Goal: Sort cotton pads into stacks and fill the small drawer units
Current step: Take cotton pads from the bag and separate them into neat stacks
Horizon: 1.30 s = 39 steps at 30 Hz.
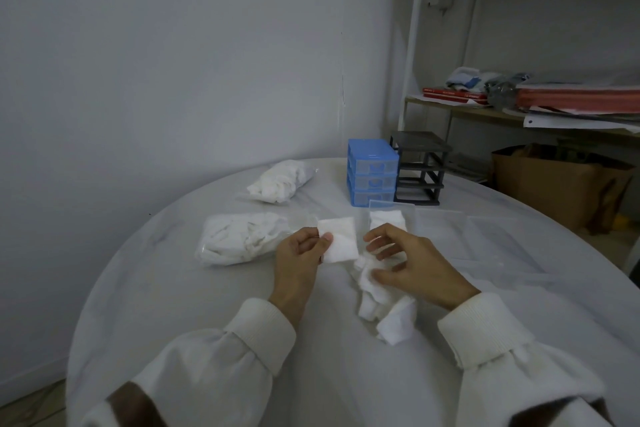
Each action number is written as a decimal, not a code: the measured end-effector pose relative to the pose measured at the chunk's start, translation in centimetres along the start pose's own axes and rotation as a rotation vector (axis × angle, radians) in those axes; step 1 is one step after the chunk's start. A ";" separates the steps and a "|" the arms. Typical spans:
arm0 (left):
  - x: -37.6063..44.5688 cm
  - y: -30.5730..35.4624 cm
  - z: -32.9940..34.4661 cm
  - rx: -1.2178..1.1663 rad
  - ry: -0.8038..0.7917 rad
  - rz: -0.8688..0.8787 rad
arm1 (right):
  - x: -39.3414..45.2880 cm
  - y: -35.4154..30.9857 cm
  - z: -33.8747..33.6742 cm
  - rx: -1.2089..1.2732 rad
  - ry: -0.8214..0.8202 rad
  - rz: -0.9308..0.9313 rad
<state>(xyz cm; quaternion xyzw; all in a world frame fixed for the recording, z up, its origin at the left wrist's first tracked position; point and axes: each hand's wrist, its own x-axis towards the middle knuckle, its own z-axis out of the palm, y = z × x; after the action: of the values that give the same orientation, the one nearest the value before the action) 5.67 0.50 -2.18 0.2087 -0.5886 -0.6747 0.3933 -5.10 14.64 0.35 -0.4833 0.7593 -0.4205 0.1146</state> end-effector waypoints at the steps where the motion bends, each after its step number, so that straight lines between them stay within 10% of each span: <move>1: 0.1 0.0 -0.1 0.020 0.017 0.010 | 0.0 0.1 0.0 -0.051 -0.032 -0.004; 15: 0.8 -0.5 -0.9 0.171 0.104 0.097 | 0.4 0.8 -0.3 -0.246 0.028 -0.115; 39: 0.4 -0.3 -0.5 0.189 0.086 0.079 | 0.4 0.5 -1.0 0.169 0.079 0.003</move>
<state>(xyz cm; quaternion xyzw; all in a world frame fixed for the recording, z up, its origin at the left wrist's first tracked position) 5.73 -0.17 -2.50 0.2503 -0.6400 -0.5907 0.4229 -6.15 14.95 0.69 -0.4535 0.7257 -0.5019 0.1255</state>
